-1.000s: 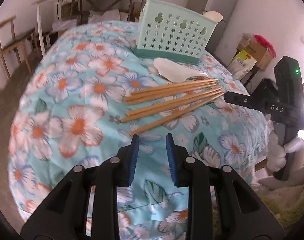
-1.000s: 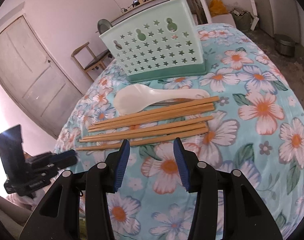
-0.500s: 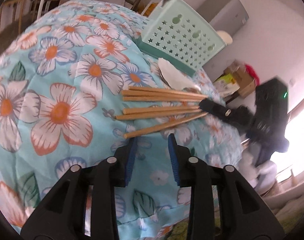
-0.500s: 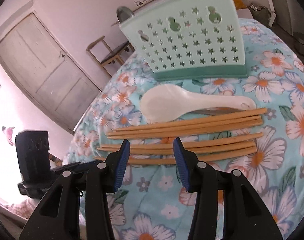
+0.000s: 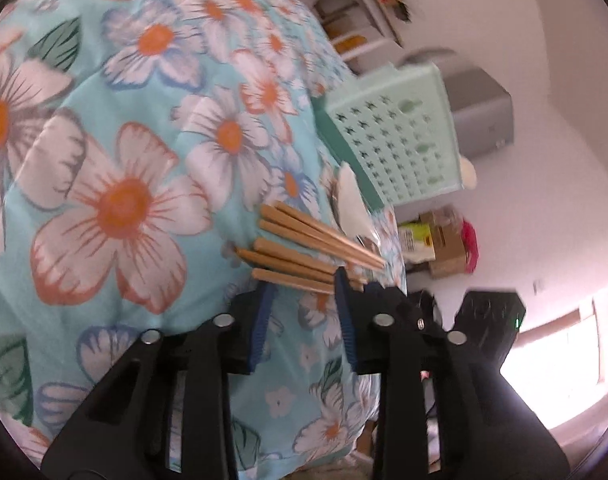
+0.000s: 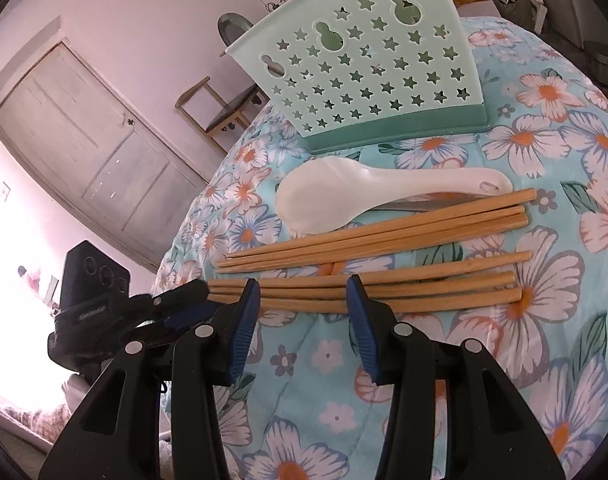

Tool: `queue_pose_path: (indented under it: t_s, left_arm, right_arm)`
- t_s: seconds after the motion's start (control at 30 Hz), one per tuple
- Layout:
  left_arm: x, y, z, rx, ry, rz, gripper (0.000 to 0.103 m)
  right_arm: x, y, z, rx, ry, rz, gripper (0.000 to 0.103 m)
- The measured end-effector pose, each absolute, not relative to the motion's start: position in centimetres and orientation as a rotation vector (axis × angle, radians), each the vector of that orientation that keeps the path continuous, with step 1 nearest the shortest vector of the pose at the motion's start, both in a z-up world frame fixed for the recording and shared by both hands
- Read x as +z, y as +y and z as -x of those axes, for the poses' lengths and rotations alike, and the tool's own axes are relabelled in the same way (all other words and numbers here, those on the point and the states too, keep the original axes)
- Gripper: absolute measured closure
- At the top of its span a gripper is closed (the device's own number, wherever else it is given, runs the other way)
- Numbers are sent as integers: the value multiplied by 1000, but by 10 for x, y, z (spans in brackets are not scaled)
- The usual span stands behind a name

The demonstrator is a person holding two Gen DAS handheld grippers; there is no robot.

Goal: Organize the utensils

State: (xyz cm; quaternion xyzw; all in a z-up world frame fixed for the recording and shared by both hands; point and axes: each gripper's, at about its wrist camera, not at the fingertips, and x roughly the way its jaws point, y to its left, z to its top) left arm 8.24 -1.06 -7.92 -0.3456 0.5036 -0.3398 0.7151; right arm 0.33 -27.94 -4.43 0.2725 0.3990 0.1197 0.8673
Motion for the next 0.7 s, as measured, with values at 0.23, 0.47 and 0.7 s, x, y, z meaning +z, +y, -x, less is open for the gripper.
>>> queue_pose_path:
  t_s: [0.23,0.47,0.7]
  left_arm:
    - [-86,-2,-83,-715,1121,807,90]
    - [-75,-1,-72,-729,1121,740,90]
    - [-75,1,-70,-745,1120,703,89]
  right_arm:
    - [-45,-279,3,263,841,-564,59]
    - [-41,-273,5,252,855,-523,59]
    - [-37,-277,16,207,859,-477,59]
